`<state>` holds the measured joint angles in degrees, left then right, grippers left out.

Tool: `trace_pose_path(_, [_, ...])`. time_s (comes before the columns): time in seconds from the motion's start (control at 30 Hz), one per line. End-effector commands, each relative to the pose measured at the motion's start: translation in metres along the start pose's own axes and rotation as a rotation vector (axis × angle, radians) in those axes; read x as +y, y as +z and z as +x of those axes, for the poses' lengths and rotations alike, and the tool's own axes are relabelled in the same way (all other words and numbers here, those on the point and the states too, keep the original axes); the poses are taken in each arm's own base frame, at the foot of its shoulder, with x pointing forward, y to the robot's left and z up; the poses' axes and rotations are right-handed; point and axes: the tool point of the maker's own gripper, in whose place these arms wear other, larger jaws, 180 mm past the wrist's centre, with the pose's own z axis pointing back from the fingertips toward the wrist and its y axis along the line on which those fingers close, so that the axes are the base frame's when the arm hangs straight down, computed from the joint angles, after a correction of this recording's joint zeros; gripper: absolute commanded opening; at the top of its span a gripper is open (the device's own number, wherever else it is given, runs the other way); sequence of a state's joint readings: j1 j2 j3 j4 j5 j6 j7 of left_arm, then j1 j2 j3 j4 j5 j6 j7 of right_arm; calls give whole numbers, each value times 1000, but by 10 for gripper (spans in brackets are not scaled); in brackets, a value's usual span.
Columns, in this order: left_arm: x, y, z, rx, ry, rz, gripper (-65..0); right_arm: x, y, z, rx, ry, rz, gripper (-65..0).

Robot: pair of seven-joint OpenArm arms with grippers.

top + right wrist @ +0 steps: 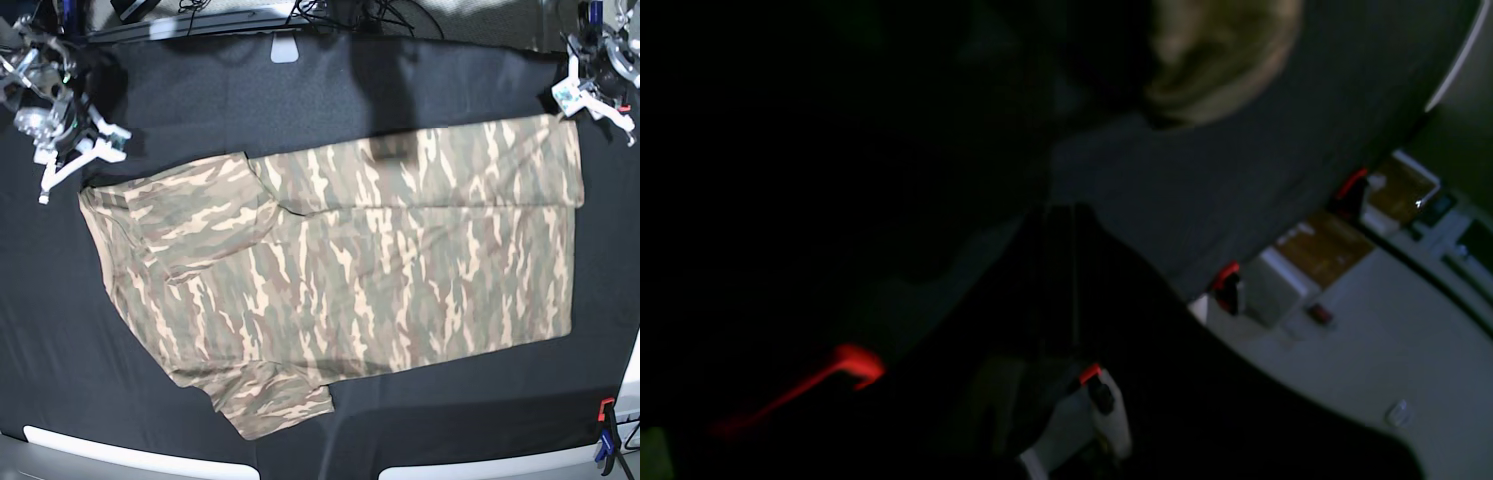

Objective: Layout the t-shirt on the table in an organized manner, then fold the t-shirt properly
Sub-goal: 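Drag the shirt toward the robot with both grippers, smoothing it flat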

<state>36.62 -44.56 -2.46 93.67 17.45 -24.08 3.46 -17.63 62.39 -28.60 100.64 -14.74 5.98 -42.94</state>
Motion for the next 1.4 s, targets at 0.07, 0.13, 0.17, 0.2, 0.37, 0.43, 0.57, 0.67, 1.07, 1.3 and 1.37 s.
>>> trace_pose_path(0.07, [5, 12, -5, 38, -21, 11, -650, 2, 8, -7, 14, 71, -27, -650])
trace_pose_path(0.13, [7, 16, -5, 39, -22, 21, -650, 4, 14, -2, -3, 79, -50, -650])
trace_pose_path(0.17, [10, 17, -3, 35, -21, 28, -650, 1, 17, 2, -16, 55, -80, -650])
trace_pose_path(0.2, [11, 17, -2, 31, -23, 31, -650, -6, 20, 9, -33, 11, -124, -650])
trace_pose_path(0.37, [12, 18, 6, 2, -8, 34, -650, -32, 30, 33, -86, -204, -255, -650])
trace_pose_path(0.43, [12, 18, 6, 3, -8, 34, -650, -28, 27, 41, -90, -187, -222, -650])
trace_pose_path(0.57, [17, 17, 8, -1, -11, 44, -650, -29, 25, 50, -106, -146, -192, -392])
trace_pose_path(0.67, [23, 15, 10, -8, -13, 58, -650, -31, 24, 53, -114, -117, -181, -348])
trace_pose_path(1.07, [23, 12, 14, -13, 11, 76, -650, -11, -4, 49, -109, -29, -171, -349])
trace_pose_path(1.3, [23, 11, 15, -16, 18, 78, -650, -36, -11, 70, -160, -92, -219, -351])
trace_pose_path(1.37, [23, 11, 15, -16, 18, 78, -650, -42, -12, 77, -183, -103, -229, -375])
